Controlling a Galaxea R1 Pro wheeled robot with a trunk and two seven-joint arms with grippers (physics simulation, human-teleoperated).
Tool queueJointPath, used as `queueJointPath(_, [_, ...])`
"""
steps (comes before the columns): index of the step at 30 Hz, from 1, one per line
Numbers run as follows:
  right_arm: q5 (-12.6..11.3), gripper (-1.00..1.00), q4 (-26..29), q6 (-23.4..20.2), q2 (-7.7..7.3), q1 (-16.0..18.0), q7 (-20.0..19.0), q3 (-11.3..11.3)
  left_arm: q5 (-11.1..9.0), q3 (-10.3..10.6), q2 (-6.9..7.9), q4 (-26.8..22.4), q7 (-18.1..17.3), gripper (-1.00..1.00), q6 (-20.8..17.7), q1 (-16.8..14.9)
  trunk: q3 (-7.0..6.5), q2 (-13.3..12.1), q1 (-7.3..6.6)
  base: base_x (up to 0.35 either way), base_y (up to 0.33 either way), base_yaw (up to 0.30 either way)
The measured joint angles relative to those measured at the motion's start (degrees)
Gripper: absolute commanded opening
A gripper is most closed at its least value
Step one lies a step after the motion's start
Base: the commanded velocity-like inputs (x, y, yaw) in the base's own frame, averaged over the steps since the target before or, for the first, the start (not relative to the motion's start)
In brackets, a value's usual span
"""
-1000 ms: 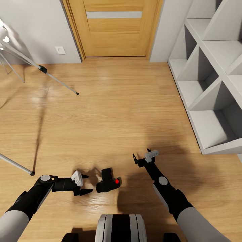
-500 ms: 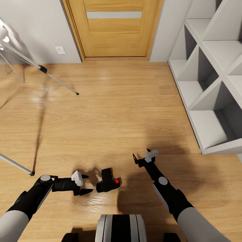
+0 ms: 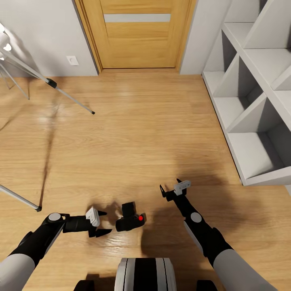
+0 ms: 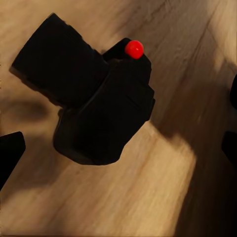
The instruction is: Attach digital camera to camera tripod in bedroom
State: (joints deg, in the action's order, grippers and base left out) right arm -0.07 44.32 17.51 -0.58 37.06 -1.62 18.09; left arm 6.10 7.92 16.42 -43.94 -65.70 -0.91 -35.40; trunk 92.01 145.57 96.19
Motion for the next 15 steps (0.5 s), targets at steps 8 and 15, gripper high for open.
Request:
queueJointPath(8, [0.0,1.0,0.0,0.0,0.0,0.0,0.0,0.0,-0.03,0.08,-0.18,0.37,0.53,1.0,1.22,0.0,0.0,0.0,0.0,0.0,0.0,0.0])
queueJointPath(15, [0.0,1.0,0.0,0.0,0.0,0.0,0.0,0.0,-0.08,0.65,-2.03,0.56,7.26,1.0,1.69,0.0,0.0,0.0,0.0,0.0,0.0,0.0])
